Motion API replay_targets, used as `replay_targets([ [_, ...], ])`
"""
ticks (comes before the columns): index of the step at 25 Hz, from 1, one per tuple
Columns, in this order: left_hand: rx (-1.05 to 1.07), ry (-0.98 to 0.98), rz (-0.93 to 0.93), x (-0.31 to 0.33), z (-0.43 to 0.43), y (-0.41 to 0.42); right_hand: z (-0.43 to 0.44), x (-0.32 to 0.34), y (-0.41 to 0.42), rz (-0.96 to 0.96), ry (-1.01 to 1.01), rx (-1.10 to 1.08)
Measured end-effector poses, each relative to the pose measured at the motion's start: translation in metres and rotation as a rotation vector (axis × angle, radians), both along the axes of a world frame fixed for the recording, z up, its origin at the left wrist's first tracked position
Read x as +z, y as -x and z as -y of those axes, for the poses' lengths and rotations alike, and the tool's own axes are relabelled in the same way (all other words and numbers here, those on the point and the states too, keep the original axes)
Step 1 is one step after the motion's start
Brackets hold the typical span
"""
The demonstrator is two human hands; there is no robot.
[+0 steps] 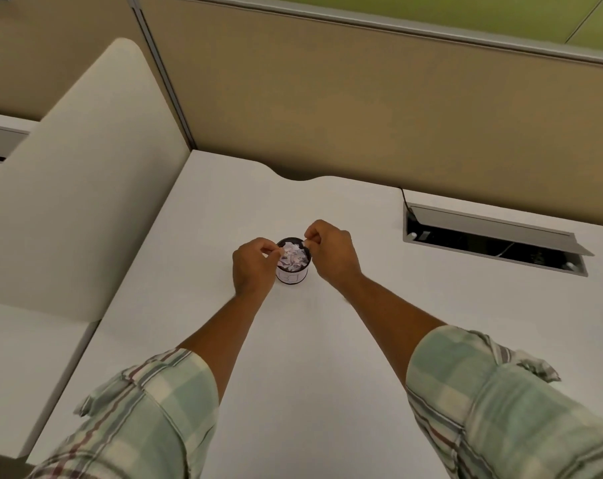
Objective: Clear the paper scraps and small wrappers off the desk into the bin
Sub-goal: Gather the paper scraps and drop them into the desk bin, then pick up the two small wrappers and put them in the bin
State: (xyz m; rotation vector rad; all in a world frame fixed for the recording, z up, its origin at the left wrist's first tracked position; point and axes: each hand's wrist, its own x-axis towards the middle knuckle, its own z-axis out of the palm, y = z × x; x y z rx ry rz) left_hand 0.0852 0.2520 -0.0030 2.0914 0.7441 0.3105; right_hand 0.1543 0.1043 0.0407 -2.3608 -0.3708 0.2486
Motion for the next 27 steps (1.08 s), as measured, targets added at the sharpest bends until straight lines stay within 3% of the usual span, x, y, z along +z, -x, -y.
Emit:
replay_targets([
  [9,0.038,0.009,0.096,0.003,-0.006,0.0,-0.009,-0.004,-0.016,0.022,0.021,0.018],
  [14,-0.082,-0.123,0.183,0.009,0.024,0.004,0.022,-0.008,-0.018,0.033,0.002,-0.019],
  [19,-0.317,-0.112,0.27,0.006,0.084,0.001,0.095,-0.023,-0.018,-0.01,0.001,-0.174],
  [22,-0.391,-0.062,0.204,-0.009,0.116,-0.007,0.142,-0.035,-0.014,-0.075,0.035,-0.282],
  [27,-0.386,0.05,-0.113,-0.047,0.145,-0.015,0.202,-0.059,-0.006,-0.183,0.102,-0.389],
])
